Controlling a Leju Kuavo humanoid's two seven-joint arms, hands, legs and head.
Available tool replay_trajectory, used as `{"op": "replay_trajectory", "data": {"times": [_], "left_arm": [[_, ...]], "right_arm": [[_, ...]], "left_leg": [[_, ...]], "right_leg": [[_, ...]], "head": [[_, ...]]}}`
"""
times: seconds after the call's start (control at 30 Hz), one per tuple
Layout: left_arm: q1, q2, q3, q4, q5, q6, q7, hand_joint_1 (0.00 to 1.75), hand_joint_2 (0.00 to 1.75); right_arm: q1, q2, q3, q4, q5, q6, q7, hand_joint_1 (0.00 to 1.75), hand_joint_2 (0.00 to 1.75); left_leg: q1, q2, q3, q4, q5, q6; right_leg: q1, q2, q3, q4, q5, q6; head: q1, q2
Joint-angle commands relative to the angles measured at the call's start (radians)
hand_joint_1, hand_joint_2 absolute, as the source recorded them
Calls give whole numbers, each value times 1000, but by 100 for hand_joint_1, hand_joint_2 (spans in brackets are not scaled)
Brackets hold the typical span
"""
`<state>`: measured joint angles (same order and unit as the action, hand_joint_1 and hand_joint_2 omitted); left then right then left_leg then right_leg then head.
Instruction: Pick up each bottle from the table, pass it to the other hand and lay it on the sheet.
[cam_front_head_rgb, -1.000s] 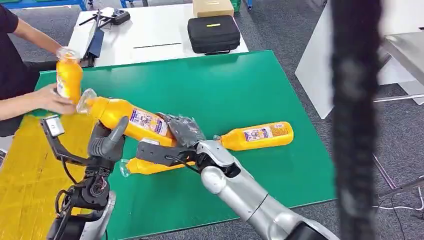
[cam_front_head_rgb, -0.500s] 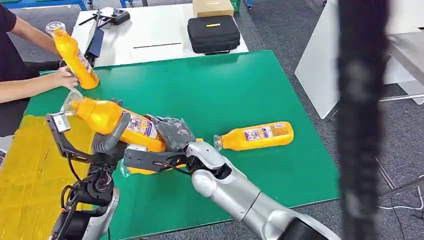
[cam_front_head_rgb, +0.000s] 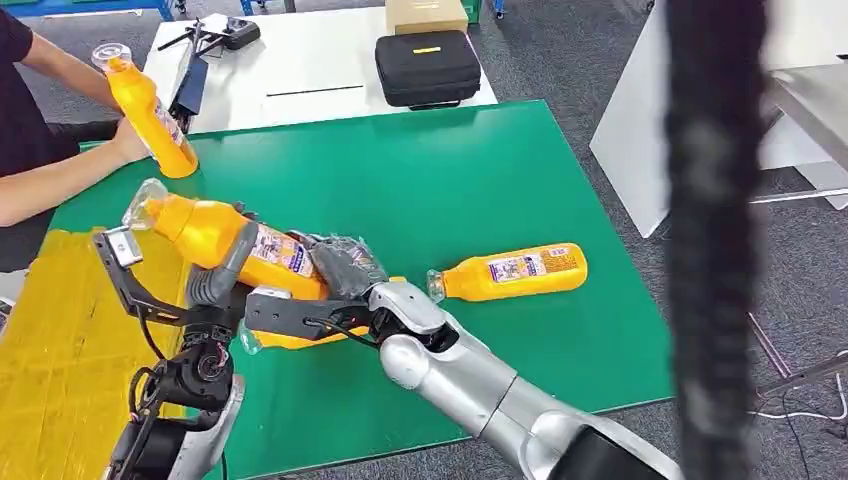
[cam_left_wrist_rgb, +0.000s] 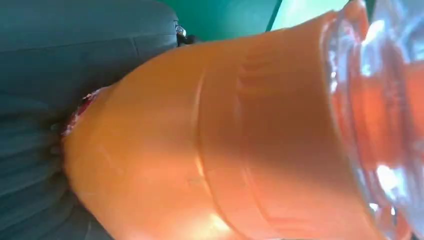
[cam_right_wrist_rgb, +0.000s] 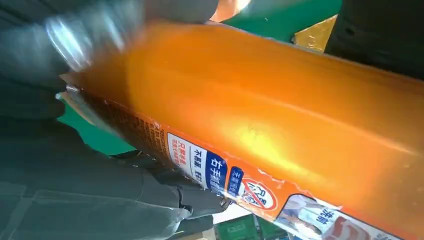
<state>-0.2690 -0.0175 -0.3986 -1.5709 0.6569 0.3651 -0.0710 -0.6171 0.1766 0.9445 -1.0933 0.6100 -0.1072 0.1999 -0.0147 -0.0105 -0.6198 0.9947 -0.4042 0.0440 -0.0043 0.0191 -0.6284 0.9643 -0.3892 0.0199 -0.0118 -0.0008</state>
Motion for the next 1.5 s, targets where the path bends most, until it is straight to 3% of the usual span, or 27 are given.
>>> {"op": "replay_trajectory", "data": {"times": [0.03, 0.07, 0.17, 0.33, 0.43, 0.47, 0.77, 0.83, 1.0, 1.2, 1.23, 1.27, 1.3, 1.5], "left_arm": [[-102, -9, -45, 44, -30, 13, -41, 175, 175], [-107, -2, -40, 38, -53, 21, -60, 175, 175], [-122, 56, 10, 18, -421, 144, -152, 175, 175], [-162, 126, 157, 143, -1019, 272, -145, 175, 175], [-156, 122, 180, 149, -1019, 252, -163, 175, 175], [-152, 112, 186, 146, -1023, 250, -169, 175, 175], [-149, 96, 188, 139, -1036, 244, -173, 175, 175], [-158, 129, 193, 197, -1245, 315, -111, 175, 175], [-191, 183, 231, 411, -1523, 259, 19, 175, 175], [-236, 193, 202, 598, -1741, -22, 239, 175, 175], [-245, 200, 181, 627, -1773, -83, 270, 150, 175], [-247, 199, 182, 637, -1765, -105, 270, 0, 175], [-256, 204, 165, 663, -1786, -143, 283, 0, 0], [-280, 197, 126, 725, -1806, -243, 292, 0, 0]], "right_arm": [[-18, -11, 114, 101, 7, 31, 16, 0, 175], [-18, -19, 101, 104, 3, 30, 18, 0, 0], [3, -50, 18, 111, 51, 53, 64, 0, 0], [-2, -70, -20, 134, 147, 158, 47, 0, 0], [2, -60, -25, 136, 156, 161, 46, 0, 0], [2, -56, -27, 137, 160, 162, 48, 0, 0], [5, -54, -33, 134, 167, 165, 49, 0, 0], [-5, -50, -16, 146, 190, 195, 55, 0, 0], [-14, -46, 2, 162, 204, 213, 45, 0, 0], [-26, -45, 42, 138, 216, 246, 48, 0, 0], [-27, -46, 48, 137, 218, 259, 53, 0, 0], [-27, -46, 50, 136, 220, 260, 54, 0, 0], [-32, -47, 61, 139, 231, 264, 57, 0, 0], [-35, -62, 69, 143, 234, 286, 60, 0, 0]], "left_leg": [[2, -3, 4, 0, -2, -3], [1, -3, 2, 0, 0, -2], [2, -5, 6, 2, -3, -4], [1, -2, 5, -1, -1, -3], [2, 1, 11, 1, -4, -6], [1, 1, 5, 0, -2, -3], [1, 0, 6, 1, -2, -3], [1, -2, 5, 1, -2, -3], [0, 1, 6, -1, -1, -4], [1, 0, 3, -1, 0, -3], [1, 0, 6, 0, -1, -4], [2, 0, 7, 1, -2, -5], [1, 0, 4, 0, 0, -3], [2, -2, 8, 2, -3, -5]], "right_leg": [[2, -5, 6, 0, -3, 0], [1, -4, 3, -1, -1, 0], [2, -7, 8, 1, -4, -1], [1, -4, 6, 0, -2, -1], [2, -2, 11, 1, -4, -1], [1, 0, 5, 0, -1, -1], [1, -2, 6, 1, -3, 0], [1, -4, 6, 1, -3, 0], [0, 0, 6, 0, -1, -1], [0, -2, 4, 0, -1, 0], [1, -2, 6, 1, -2, -1], [1, -2, 7, 1, -3, -1], [1, -2, 5, 1, -2, 0], [2, -4, 9, 2, -5, 0]], "head": [[0, 0], [0, 0], [0, 0], [0, 0], [0, 0], [0, 0], [0, 0], [0, 0], [1, 0], [0, 0], [0, 0], [0, 0], [0, 0], [0, 0]]}}
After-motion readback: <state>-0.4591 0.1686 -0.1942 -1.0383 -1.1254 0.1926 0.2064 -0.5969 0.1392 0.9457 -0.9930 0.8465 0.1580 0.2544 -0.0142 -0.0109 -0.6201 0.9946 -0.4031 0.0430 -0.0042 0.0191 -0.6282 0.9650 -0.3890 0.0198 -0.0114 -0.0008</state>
